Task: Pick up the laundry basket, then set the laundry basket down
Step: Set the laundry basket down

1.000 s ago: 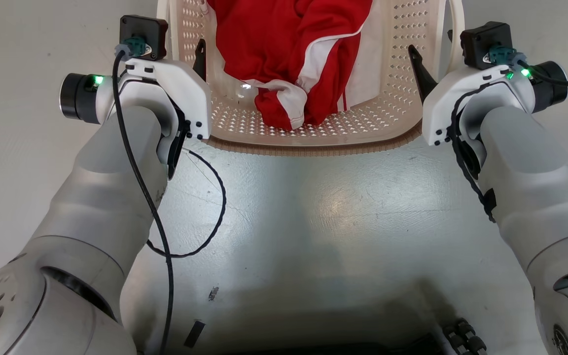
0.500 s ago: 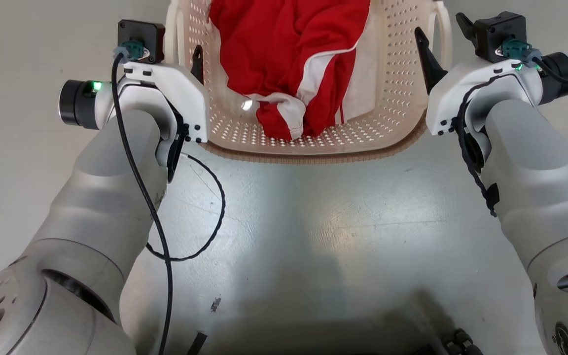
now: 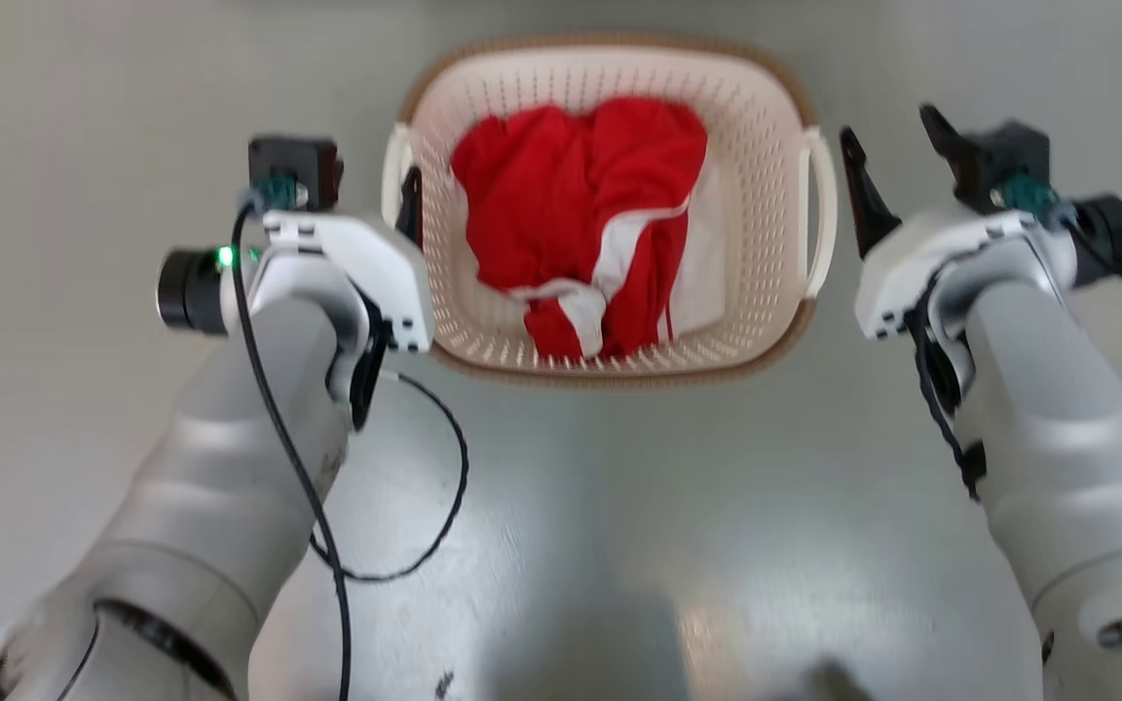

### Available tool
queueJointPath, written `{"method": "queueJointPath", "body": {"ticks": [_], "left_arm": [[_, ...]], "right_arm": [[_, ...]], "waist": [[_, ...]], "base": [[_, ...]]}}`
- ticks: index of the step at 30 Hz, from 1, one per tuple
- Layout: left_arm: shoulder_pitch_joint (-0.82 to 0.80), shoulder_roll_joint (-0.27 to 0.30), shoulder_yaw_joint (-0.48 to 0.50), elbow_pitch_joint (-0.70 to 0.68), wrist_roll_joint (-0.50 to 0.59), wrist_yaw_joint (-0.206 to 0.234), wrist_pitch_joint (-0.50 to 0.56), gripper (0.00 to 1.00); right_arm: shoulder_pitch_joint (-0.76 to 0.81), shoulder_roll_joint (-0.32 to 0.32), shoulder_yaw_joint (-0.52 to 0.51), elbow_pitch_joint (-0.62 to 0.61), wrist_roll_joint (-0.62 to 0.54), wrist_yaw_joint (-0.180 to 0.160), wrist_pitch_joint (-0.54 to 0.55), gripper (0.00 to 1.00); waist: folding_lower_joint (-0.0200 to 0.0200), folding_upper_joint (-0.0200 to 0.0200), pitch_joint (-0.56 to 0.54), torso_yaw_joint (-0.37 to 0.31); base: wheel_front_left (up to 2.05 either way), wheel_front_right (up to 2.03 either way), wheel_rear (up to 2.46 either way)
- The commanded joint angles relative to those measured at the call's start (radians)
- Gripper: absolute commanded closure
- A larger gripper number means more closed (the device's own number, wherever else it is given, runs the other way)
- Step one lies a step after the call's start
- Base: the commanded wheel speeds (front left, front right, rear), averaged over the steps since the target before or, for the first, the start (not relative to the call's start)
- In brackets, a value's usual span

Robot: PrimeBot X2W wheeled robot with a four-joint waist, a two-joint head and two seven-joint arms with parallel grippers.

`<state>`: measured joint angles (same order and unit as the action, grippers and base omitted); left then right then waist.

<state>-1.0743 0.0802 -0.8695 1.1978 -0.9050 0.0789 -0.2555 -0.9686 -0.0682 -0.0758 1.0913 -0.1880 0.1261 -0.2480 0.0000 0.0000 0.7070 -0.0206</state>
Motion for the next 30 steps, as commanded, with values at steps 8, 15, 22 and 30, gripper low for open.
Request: {"method": "queueJointPath", "body": {"ticks": [8,15,22,30], "left_arm": [[0.166,0.061,0.130,-0.139,0.064,0.017,-0.006,0.00],[0.316,0.091,0.236,-0.238,0.139,0.012,-0.006,0.00],[0.475,0.108,0.344,-0.344,0.223,0.009,-0.006,0.00],[0.632,0.114,0.442,-0.437,0.288,0.012,-0.006,0.00]], "right_arm": [[0.194,0.011,-0.066,-0.119,-0.058,0.005,-0.014,0.00],[0.310,0.013,-0.074,-0.183,-0.052,0.005,-0.014,0.00],[0.436,0.005,-0.050,-0.274,-0.014,0.005,-0.014,0.00],[0.578,-0.008,-0.022,-0.388,0.023,0.005,-0.014,0.00]], "waist": [[0.0000,0.0000,-0.256,0.031],[0.0000,0.0000,-0.416,0.039],[0.0000,0.0000,-0.556,0.049],[0.0000,0.0000,-0.666,0.056]], "base": [[0.00,0.00,0.00],[0.00,0.00,0.00],[0.00,0.00,0.00],[0.00,0.00,0.00]]}}
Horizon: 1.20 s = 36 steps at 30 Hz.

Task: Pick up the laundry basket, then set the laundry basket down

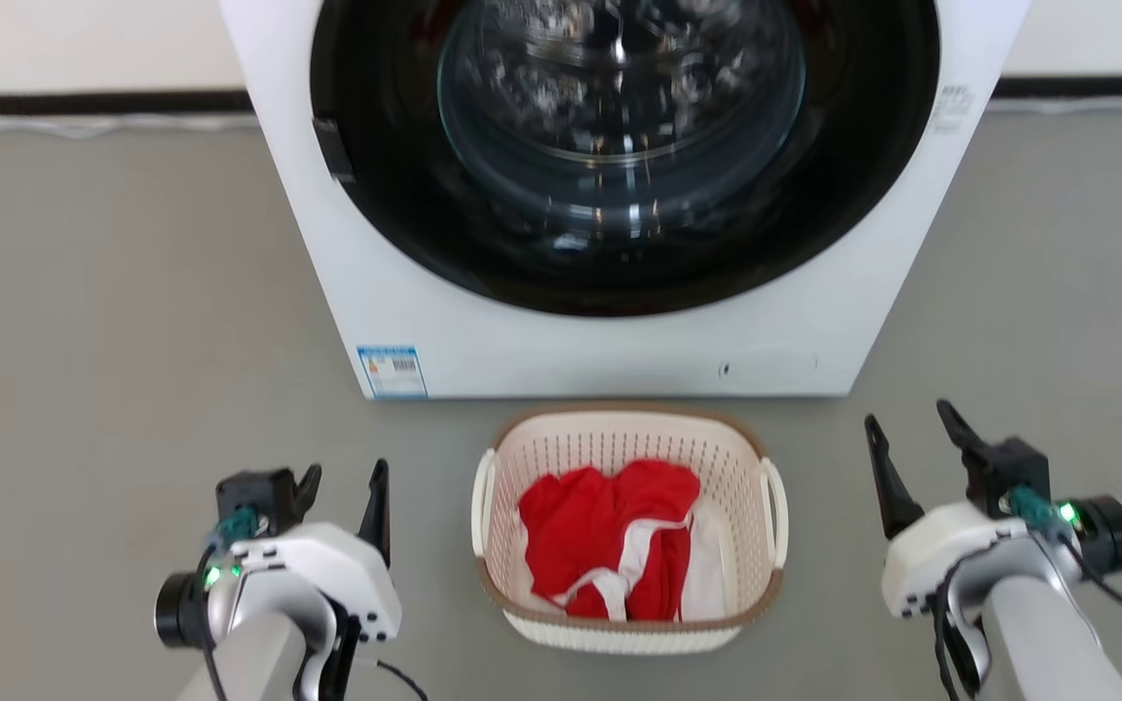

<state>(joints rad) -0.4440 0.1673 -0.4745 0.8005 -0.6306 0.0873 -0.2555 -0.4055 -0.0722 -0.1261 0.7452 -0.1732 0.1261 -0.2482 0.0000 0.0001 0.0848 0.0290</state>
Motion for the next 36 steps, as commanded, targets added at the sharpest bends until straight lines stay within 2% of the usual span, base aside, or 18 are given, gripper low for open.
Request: {"method": "queueJointPath", "body": {"ticks": [1,10,18,36], "left_arm": [[0.020,0.027,0.061,-0.055,0.020,0.005,-0.006,0.00],[0.167,0.044,0.177,-0.202,0.079,0.021,-0.006,0.00],[0.268,0.029,0.264,-0.305,0.121,0.029,-0.006,0.00],[0.331,0.009,0.333,-0.324,0.162,0.019,-0.006,0.00]], "right_arm": [[0.030,-0.005,0.032,-0.060,0.012,0.005,-0.013,0.00],[0.153,-0.003,0.051,-0.200,0.040,0.005,-0.014,0.00],[0.242,0.004,0.046,-0.284,0.038,0.005,-0.013,0.00],[0.326,0.021,0.031,-0.365,0.066,0.005,0.018,0.00]], "waist": [[0.0000,-0.0001,-0.054,0.006],[0.0000,-0.0001,-0.098,-0.001],[0.0000,-0.0001,-0.116,-0.002],[0.0000,-0.0001,-0.141,-0.024]], "base": [[0.00,0.00,0.00],[0.00,0.00,0.00],[0.00,0.00,0.00],[0.00,0.00,0.00]]}}
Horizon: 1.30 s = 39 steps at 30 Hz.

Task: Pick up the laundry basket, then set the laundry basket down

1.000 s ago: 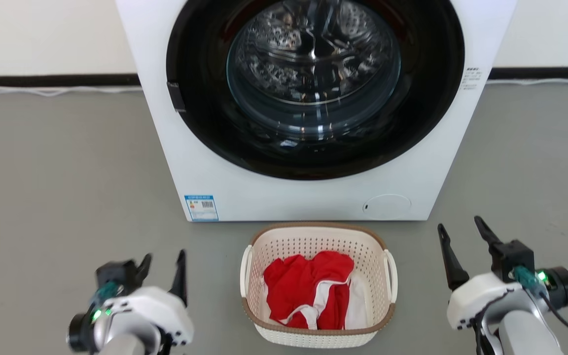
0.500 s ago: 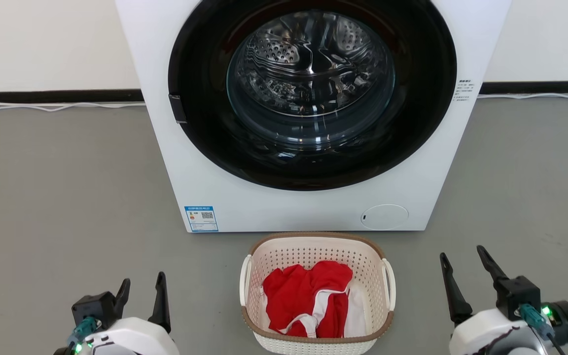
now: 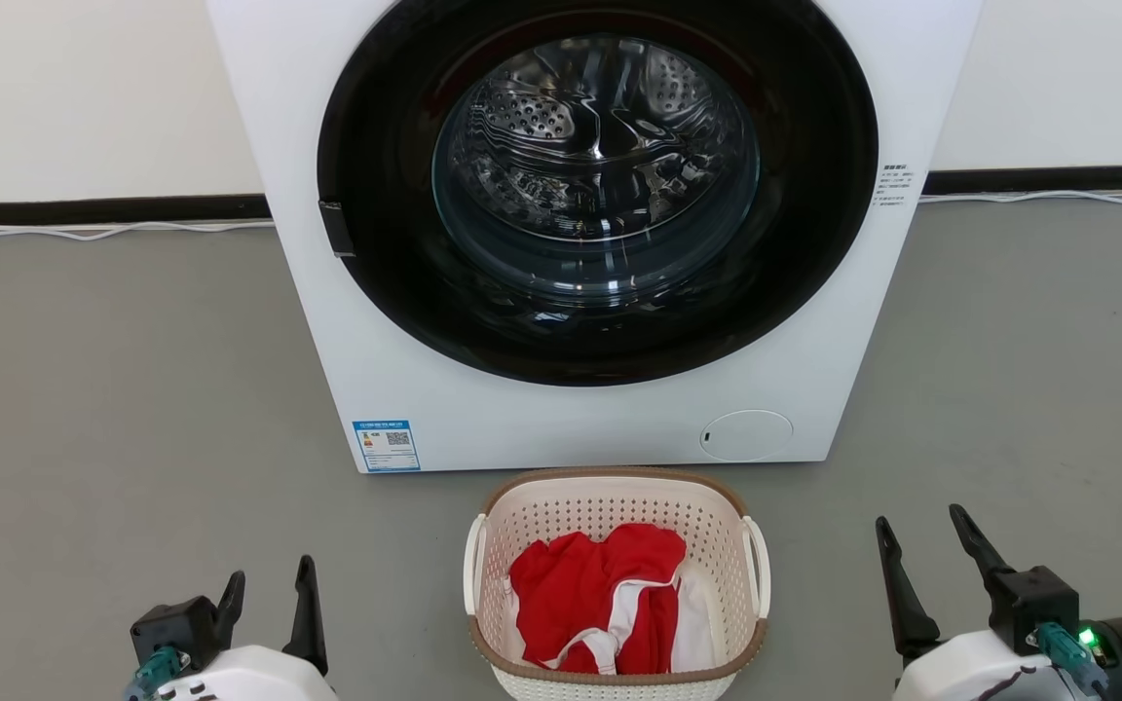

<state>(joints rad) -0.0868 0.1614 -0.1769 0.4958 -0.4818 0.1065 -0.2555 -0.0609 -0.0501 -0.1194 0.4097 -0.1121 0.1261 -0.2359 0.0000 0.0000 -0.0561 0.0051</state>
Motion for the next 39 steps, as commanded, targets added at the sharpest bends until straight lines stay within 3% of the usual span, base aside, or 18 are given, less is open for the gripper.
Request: {"method": "queueJointPath", "body": {"ticks": [1,11,17,39], "left_arm": [[0.000,0.000,0.000,0.004,0.003,0.000,0.000,1.00],[0.018,-0.017,0.013,0.029,-0.059,-0.013,0.022,1.00],[0.017,-0.021,0.024,0.016,-0.105,-0.022,0.036,1.00],[0.010,-0.038,0.075,-0.036,-0.303,-0.064,0.100,1.00]], "right_arm": [[0.000,0.001,0.000,-0.002,0.000,0.000,0.002,1.00],[0.003,0.005,-0.013,0.034,0.084,0.000,0.037,1.00],[0.005,0.005,-0.007,0.022,0.157,0.000,0.047,1.00],[0.000,0.004,0.001,-0.020,0.462,0.001,0.099,1.00]], "waist": [[0.0000,0.0000,0.000,0.000],[0.0022,0.0000,0.001,-0.001],[0.0002,0.0000,0.005,-0.001],[0.0000,0.0000,0.016,-0.002]], "base": [[0.00,0.00,0.00],[0.00,0.00,0.00],[0.00,0.00,0.00],[0.00,0.00,0.00]]}}
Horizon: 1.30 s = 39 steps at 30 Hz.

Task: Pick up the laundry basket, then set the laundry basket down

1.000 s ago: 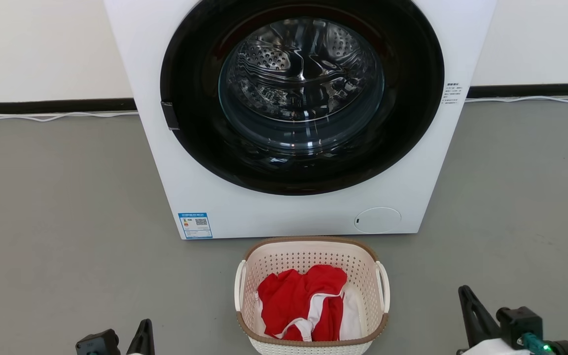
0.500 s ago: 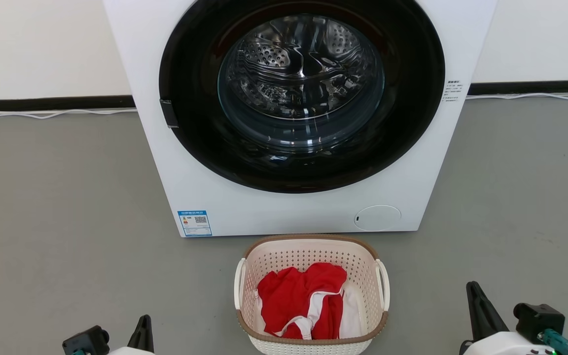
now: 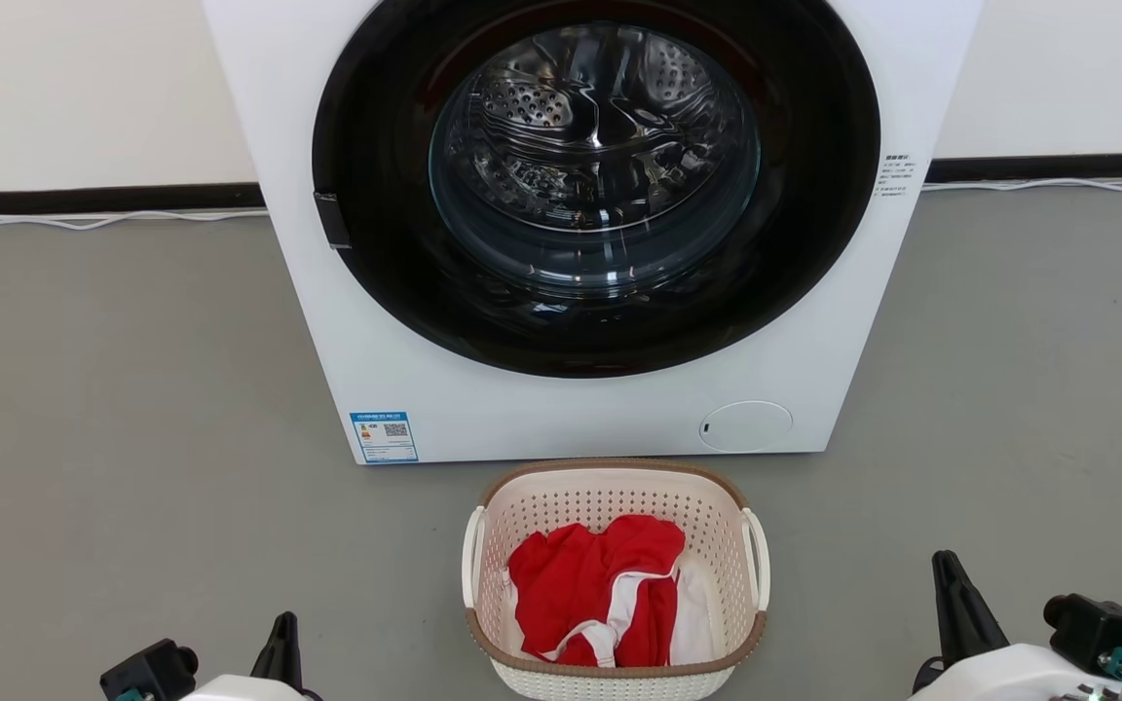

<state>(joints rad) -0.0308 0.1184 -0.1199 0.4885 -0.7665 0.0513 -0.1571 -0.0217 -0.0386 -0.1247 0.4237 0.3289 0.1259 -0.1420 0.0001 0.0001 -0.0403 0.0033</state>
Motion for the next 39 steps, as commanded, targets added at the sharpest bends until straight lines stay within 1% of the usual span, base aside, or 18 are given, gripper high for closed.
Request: {"method": "queueJointPath", "body": {"ticks": [1,39], "left_arm": [[-0.046,0.004,0.020,-0.032,-0.027,-0.011,0.004,1.00],[-0.059,-0.026,0.108,-0.118,-0.360,-0.081,0.113,1.00]], "right_arm": [[-0.040,-0.008,0.007,-0.035,0.035,0.001,0.008,1.00],[-0.059,-0.009,0.008,-0.094,0.543,0.003,0.109,1.00]], "waist": [[-0.0001,-0.0001,0.001,0.000],[-0.0001,-0.0001,0.018,-0.001]], "base": [[0.00,0.00,0.00],[0.00,0.00,0.00]]}}
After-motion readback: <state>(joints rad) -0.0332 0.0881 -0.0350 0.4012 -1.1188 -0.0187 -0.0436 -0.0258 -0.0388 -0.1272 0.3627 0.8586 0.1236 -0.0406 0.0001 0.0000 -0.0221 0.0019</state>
